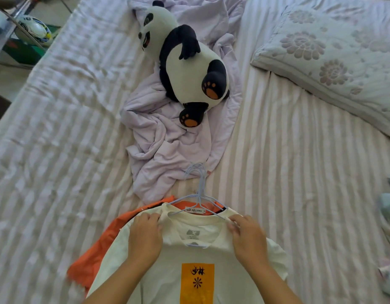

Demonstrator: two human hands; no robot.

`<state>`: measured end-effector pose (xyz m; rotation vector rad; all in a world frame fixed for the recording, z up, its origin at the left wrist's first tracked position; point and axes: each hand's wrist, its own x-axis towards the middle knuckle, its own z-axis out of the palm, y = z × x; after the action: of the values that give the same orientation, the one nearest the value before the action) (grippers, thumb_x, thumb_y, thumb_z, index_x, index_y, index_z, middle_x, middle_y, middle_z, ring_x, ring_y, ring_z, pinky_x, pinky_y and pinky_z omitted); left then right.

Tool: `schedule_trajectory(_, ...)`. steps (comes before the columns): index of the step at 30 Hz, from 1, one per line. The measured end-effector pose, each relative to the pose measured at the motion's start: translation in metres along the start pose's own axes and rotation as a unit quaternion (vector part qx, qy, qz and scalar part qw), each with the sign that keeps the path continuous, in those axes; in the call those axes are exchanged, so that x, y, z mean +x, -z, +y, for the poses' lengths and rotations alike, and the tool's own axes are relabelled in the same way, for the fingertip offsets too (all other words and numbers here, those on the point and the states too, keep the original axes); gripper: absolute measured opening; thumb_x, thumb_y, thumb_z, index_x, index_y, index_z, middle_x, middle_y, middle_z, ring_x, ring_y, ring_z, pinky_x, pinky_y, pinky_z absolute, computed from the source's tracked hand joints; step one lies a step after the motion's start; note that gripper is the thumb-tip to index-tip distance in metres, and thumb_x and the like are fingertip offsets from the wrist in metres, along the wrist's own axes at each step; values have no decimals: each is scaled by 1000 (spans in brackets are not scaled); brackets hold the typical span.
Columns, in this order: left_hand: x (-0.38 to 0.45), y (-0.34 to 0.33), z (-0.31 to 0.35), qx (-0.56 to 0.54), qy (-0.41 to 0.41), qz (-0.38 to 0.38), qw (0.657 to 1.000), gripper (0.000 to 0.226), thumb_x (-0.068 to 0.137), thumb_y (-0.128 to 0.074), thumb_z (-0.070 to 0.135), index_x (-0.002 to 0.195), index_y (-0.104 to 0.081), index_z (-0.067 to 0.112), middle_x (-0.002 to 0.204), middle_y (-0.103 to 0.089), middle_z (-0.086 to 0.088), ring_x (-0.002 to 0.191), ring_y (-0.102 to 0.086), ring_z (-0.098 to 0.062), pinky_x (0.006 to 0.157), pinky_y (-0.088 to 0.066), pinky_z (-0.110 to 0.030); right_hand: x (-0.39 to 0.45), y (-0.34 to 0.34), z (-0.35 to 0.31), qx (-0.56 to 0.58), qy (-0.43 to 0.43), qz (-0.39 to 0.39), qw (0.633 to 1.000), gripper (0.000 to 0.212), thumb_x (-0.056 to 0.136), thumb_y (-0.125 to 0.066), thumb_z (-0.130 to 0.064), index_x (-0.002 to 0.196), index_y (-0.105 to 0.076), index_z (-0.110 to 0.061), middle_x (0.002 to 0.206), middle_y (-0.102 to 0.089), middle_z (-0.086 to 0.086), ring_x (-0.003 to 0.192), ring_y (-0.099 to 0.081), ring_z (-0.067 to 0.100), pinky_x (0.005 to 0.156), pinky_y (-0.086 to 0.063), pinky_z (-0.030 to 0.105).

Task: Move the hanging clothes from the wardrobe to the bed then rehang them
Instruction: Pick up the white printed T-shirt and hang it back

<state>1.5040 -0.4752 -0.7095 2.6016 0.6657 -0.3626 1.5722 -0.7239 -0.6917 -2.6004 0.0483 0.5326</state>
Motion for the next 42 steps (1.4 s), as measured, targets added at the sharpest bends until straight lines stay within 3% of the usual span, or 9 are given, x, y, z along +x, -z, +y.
schedule_trajectory(5,-10,11,4,-19,-6,10,1000,13,79,-72,13,85,-61,17,90,-61,-1,89,-56,-27,74,-44,-40,-21,13,-5,111,27,38,993,19,89,-65,-12,77,-65,-26,73,-60,-14,75,-56,5,71,-46,31)
schedule_trajectory(11,-39,35,11,-31,-53,66,996,22,84,-42,29,82,-63,26,67,-60,7,70,-61,-21,72,-32,-35,-61,38,-5,187,15,74,979,25,88,-67,-9,75,-65,-30,74,-65,-13,74,-62,9,73,-51,41)
schedule_trajectory(14,-56,55,12,-63,-67,91,992,18,84,-45,24,77,-61,31,67,-59,12,72,-60,-16,76,-29,-34,-87,54,-10,202,11,92,975,23,89,-68,-12,78,-67,-32,78,-67,-16,77,-63,8,77,-51,43)
schedule_trajectory(19,-91,103,18,-78,-115,141,980,16,83,-47,26,77,-61,30,67,-55,15,70,-60,-14,73,-26,-31,-127,90,-33,215,34,118,969,32,89,-68,-9,77,-64,-39,85,-67,-21,82,-63,2,73,-49,23)
schedule_trajectory(23,-126,143,19,-87,-132,153,975,24,85,-39,33,80,-62,29,70,-61,13,69,-61,-16,69,-35,-33,-157,118,-51,194,70,153,966,26,88,-69,-11,79,-67,-35,77,-67,-19,74,-64,6,74,-51,37)
schedule_trajectory(27,-166,188,23,-129,-116,151,973,10,88,-55,25,85,-65,27,73,-65,10,71,-62,-18,60,-39,-31,-191,143,-72,181,85,189,961,23,86,-71,-10,79,-68,-32,72,-66,-18,70,-63,6,74,-52,44)
schedule_trajectory(30,-192,223,22,-151,-109,142,972,13,85,-71,13,88,-64,24,74,-66,8,71,-63,-19,56,-37,-29,-221,162,-93,171,99,186,962,29,86,-72,-10,77,-66,-37,73,-67,-20,71,-63,3,72,-51,28)
schedule_trajectory(34,-224,264,14,-157,-110,152,970,20,83,-73,15,82,-59,30,68,-65,10,68,-64,-18,53,-45,-36,-259,189,-121,164,140,202,955,39,82,-74,-3,76,-64,-40,72,-67,-21,71,-63,-3,65,-43,9)
schedule_trajectory(42,-302,348,17,-161,-169,247,941,13,87,-71,19,87,-64,29,66,-63,13,61,-59,-6,49,-45,-25,-319,254,-160,143,259,194,936,13,89,-69,-14,83,-68,-26,74,-65,-16,78,-62,1,66,-44,12)
